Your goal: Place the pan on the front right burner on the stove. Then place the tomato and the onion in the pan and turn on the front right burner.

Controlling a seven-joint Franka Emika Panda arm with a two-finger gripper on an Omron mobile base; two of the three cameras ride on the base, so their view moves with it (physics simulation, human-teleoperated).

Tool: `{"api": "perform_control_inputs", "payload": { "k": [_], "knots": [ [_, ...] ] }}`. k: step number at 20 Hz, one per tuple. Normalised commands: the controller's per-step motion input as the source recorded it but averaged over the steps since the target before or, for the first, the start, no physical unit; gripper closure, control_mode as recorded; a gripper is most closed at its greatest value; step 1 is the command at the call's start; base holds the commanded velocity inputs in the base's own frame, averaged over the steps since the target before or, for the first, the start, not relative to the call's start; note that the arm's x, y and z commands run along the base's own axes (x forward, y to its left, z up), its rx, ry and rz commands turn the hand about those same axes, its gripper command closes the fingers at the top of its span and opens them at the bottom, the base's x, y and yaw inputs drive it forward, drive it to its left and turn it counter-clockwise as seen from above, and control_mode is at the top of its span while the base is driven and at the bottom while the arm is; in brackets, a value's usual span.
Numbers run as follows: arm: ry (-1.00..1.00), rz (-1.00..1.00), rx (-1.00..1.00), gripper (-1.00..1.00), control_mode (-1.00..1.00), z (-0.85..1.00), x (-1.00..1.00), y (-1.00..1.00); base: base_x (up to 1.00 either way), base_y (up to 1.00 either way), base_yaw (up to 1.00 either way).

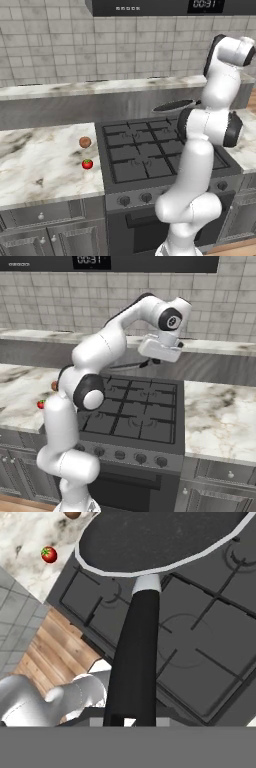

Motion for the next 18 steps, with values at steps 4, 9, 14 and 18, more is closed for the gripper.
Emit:
{"api": "perform_control_inputs", "payload": {
  "k": [4, 9, 14, 18],
  "knots": [
    [-0.02, 0.00, 0.01, 1.00, -1.00, -0.05, -0.13, -0.47, 0.00, 0.00, 0.00],
    [-0.03, 0.00, 0.02, 1.00, -1.00, -0.34, -0.18, -0.38, 0.00, 0.00, 0.00],
    [-0.07, 0.00, 0.06, 1.00, -1.00, -0.49, -0.18, -0.20, 0.00, 0.00, 0.00],
    [-0.11, 0.00, 0.05, 1.00, -1.00, -0.48, -0.12, -0.11, 0.00, 0.00, 0.00]
  ]
}}
